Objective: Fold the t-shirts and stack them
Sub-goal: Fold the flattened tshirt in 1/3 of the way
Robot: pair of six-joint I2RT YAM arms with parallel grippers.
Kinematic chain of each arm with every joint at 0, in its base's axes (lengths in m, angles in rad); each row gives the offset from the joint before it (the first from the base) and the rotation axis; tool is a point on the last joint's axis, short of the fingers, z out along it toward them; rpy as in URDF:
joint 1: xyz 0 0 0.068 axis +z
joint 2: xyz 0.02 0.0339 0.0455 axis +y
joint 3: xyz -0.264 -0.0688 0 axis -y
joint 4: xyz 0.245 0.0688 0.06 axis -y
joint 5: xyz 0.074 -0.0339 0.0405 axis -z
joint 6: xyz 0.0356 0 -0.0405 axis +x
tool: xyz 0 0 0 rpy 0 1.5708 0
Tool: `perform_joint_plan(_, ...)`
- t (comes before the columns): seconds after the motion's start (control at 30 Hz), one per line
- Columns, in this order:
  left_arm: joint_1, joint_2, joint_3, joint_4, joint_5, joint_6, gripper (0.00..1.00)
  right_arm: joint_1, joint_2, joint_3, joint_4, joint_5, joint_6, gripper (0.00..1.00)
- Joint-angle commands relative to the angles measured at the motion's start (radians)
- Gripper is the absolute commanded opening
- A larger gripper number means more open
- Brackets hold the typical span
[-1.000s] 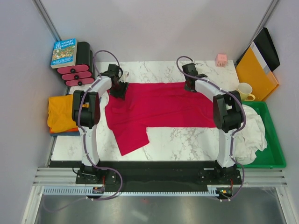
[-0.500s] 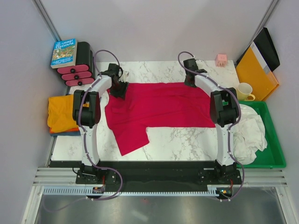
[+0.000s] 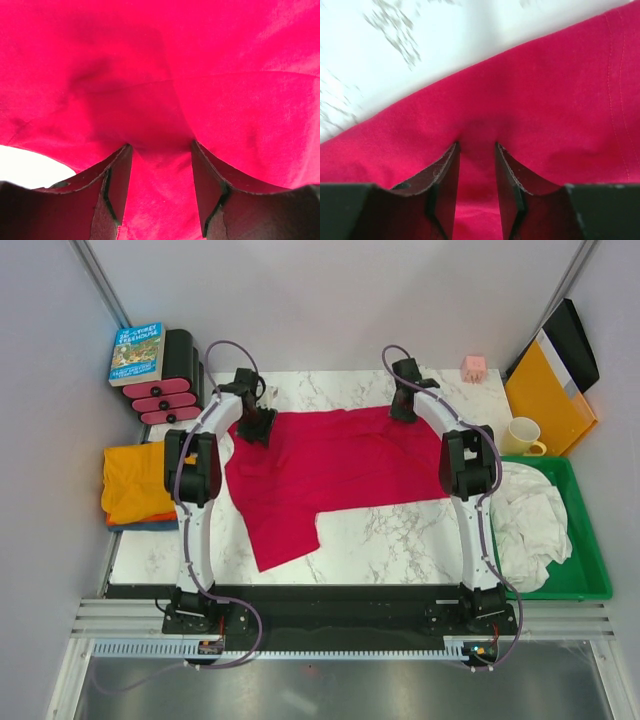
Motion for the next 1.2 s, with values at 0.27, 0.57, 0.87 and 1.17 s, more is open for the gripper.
perform_joint_plan(0.27,-0.001,0.322,0.493,-0.187,-0.064,0.029,0.59,-0.054,0.209,0.208,-0.126,-0.213,0.075,0.43)
perform_joint_plan(0.57,0.026,0.386,0.631,-0.085,-0.165,0.08,0.63,-0.061,0.195,0.191,-0.008,-0.242,0.116,0.43)
perform_joint_plan(0.87,0.094,-0.045,0.368,0.068,0.011,-0.095,0.65,-0.05,-0.239,-0.14,0.258,-0.129,0.129,0.5)
perform_joint_plan(1.17,0.091,-0.591,-0.298,0.097,0.151,-0.086,0.62,0.046,-0.625,-0.534,0.213,-0.08,0.037,0.51)
